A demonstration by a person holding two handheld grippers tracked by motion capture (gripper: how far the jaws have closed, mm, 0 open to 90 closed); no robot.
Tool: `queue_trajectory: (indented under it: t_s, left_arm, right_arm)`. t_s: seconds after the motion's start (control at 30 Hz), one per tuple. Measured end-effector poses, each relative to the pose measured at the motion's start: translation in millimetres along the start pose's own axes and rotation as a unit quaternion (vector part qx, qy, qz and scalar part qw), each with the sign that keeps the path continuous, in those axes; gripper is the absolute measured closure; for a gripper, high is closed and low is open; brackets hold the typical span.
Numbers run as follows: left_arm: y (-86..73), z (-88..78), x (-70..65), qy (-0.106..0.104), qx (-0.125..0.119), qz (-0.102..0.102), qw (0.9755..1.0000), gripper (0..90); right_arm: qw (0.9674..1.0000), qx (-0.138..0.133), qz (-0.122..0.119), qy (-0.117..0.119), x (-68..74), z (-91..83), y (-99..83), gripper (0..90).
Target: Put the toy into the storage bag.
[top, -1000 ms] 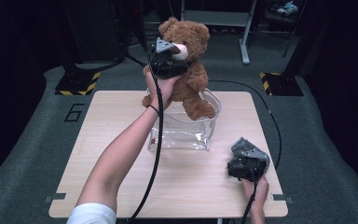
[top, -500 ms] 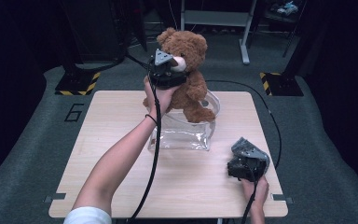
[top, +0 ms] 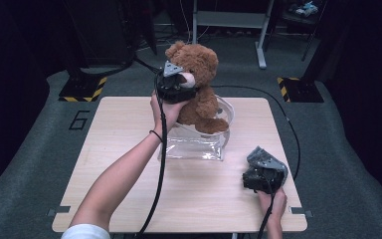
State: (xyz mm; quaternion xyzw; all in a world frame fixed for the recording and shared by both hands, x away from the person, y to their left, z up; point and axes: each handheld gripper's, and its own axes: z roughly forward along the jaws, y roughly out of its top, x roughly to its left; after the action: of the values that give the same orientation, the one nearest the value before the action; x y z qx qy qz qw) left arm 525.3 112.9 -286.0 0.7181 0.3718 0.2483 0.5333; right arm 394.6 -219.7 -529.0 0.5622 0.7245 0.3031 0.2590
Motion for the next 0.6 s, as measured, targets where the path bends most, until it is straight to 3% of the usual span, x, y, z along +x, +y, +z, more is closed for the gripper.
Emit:
queue_trajectory:
  t_s: [0.33, 0.6]
  left_arm:
    - [-16.0, 1.5, 6.6, -0.024, 0.027, -0.020, 0.9992, 42.7]
    - [-27.9, 3.6, 6.4, -0.025, 0.043, -0.004, 0.9988, 42.9]
  right_arm:
    - [1.0000, 0.001, 0.002, 0.001, 0.2, -0.2, 0.0, 1.8]
    - [1.0000, 0.001, 0.001, 0.002, 0.0, -0.1, 0.0, 1.8]
